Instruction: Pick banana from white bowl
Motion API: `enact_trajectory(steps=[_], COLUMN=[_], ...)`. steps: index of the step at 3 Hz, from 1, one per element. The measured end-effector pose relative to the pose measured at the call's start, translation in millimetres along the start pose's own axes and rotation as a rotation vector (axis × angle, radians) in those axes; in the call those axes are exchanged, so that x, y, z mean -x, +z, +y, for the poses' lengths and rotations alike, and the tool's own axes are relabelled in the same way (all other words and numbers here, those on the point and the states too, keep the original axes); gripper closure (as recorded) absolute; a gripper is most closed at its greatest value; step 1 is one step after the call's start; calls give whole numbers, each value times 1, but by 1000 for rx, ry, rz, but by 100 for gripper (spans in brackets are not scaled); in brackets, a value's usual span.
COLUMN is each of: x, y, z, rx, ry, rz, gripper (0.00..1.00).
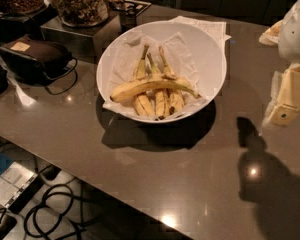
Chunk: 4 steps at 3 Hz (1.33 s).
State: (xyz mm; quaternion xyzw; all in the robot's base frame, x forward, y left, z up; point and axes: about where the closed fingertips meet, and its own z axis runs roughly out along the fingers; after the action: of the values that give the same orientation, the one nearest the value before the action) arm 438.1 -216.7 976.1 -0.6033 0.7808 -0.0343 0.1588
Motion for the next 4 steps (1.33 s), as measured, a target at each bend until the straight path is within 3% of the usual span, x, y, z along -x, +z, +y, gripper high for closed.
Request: enact_trajectory(steps=[1, 2, 3, 4], x=[0, 18, 55, 99], y=[0, 1, 4, 7], z=[0, 3, 0, -10], rx=[0, 46, 107, 114], ry=[0, -16, -68, -140], rz=[0, 7, 9, 5], gripper=[0, 0, 0, 0])
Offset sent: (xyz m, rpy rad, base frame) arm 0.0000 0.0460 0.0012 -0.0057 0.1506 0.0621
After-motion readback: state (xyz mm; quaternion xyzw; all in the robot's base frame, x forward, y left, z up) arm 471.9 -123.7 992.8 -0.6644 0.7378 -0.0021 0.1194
